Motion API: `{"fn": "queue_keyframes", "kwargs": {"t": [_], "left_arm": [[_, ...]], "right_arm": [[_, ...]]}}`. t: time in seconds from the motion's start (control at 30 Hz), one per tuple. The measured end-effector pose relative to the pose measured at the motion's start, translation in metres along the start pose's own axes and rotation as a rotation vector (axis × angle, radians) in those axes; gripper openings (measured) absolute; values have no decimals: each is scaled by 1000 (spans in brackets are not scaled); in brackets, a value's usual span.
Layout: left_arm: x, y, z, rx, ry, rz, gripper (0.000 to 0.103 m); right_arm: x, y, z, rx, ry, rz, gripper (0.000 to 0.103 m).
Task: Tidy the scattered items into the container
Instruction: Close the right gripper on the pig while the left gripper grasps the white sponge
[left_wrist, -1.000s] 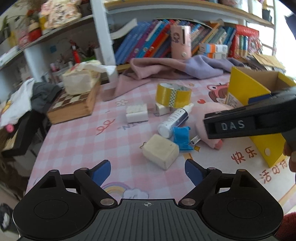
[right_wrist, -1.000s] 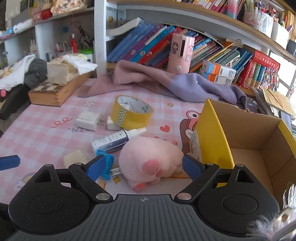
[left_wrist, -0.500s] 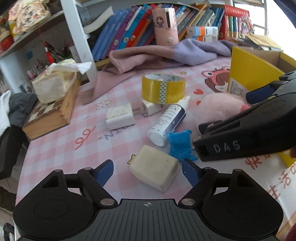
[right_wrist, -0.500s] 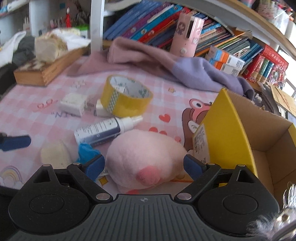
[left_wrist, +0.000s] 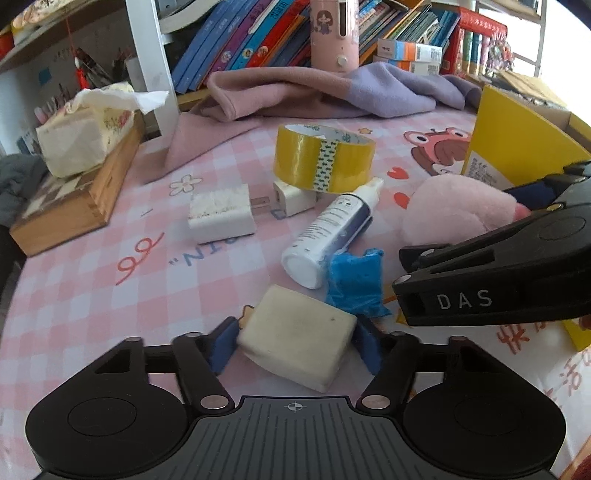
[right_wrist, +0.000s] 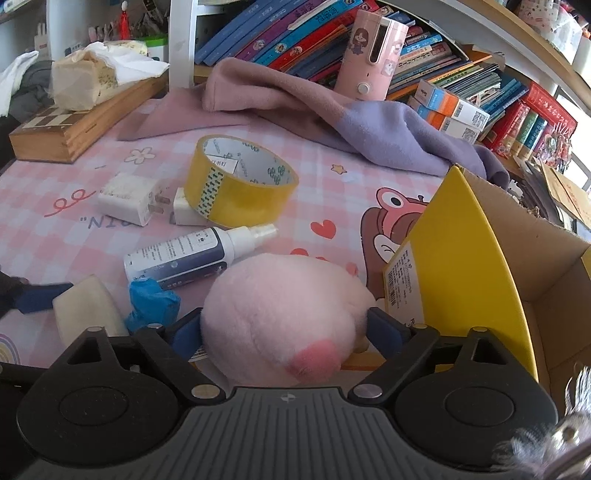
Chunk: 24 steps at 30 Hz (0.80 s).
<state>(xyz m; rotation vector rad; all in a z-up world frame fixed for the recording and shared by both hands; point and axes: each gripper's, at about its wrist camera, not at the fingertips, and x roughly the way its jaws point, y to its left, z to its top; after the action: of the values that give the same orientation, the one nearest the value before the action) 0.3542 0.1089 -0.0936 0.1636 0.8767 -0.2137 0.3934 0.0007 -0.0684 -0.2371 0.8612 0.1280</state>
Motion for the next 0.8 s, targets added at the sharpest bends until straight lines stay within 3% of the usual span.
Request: {"fn": "queue_keyframes", "kwargs": {"t": [0.2,0.3,0.57,0.8], "left_arm": [[-11,7,0,-38,7,-18,49],[-25,9,-2,-43,-24,-4,48],[-73,8,-13,-54,-107,31,47],[-109,2,-28,-73,-155,57,46]], "right_arm": [[-9,5,-1,-52,-30,20,71],[-18,4,-1,-61,-57,53,68],[-66,2,-10,-62,-181,123,66],[-111,1,-29,-47,-231,186,66]]}}
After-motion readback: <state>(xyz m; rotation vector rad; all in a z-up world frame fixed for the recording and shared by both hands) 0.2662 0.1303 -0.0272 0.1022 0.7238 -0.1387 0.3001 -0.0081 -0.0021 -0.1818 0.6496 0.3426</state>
